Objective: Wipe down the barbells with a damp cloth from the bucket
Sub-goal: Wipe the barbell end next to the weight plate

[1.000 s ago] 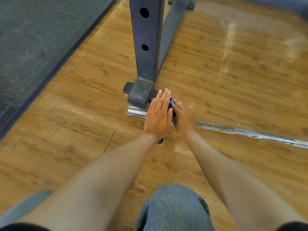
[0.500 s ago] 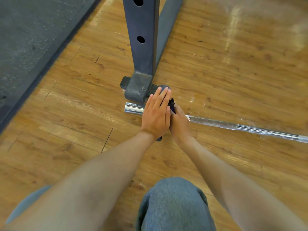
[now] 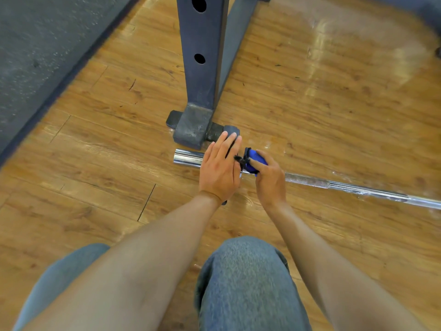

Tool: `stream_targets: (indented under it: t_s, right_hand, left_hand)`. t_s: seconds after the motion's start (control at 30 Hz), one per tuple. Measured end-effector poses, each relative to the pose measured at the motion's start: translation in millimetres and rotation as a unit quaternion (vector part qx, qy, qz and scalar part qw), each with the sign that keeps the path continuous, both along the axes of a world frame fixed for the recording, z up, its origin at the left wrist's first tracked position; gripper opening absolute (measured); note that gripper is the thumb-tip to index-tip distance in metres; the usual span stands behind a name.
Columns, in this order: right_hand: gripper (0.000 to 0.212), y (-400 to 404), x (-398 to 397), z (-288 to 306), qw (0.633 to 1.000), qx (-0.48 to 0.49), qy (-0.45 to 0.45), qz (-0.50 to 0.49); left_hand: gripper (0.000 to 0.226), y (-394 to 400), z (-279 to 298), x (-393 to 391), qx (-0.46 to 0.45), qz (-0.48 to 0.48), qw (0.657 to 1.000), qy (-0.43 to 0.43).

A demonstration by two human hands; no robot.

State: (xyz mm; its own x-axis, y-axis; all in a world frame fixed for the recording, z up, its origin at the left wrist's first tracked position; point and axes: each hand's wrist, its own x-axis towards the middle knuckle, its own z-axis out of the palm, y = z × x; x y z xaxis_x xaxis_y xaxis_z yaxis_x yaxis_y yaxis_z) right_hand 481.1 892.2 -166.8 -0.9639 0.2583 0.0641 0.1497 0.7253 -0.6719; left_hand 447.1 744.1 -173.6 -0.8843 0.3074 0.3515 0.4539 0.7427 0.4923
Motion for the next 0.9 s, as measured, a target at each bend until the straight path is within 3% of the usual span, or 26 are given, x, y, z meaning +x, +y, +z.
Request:
stream_targets:
  t_s: [0.07,0.2,0.37,0.5,0.67,0.9]
  right_hand:
    - [0.046,4.3,0.9,3.4,0.999,0.045,0.007,-0.029]
    - [0.043,9.5,4.8,13.2,0.999,0.034,-0.007,-0.037]
    - [0.019,11.5,11.0,13.4,0.995,0.087,0.039,-0.010]
    - [0.041,9.9,8.6,8.4,0.988,0.137,0.032,0.057]
    - [0.093,4.7,7.7,8.4,0.965,0.244,-0.003,0.098]
    - [0.097,2.0,-1.0,23.3,0.925,0.344,-0.005,0.160]
  left_hand:
    - [0.053,0.2,-1.7,1.5,-0.005,0.003,1.000,0.001]
    - [0.051,-0.1,-4.1,2.3,-0.007,0.006,1.000,0.006]
    - [0.051,0.5,-3.9,1.3,-0.017,0.006,1.000,0.003]
    - [0.051,0.3,-3.6,1.6,-0.026,0.009,1.000,-0.003]
    - [0.051,-1.1,-5.1,3.8,-0.026,0.006,1.000,-0.010]
    - [0.051,-1.1,-4.1,0.2,-0.027,0.002,0.999,-0.036]
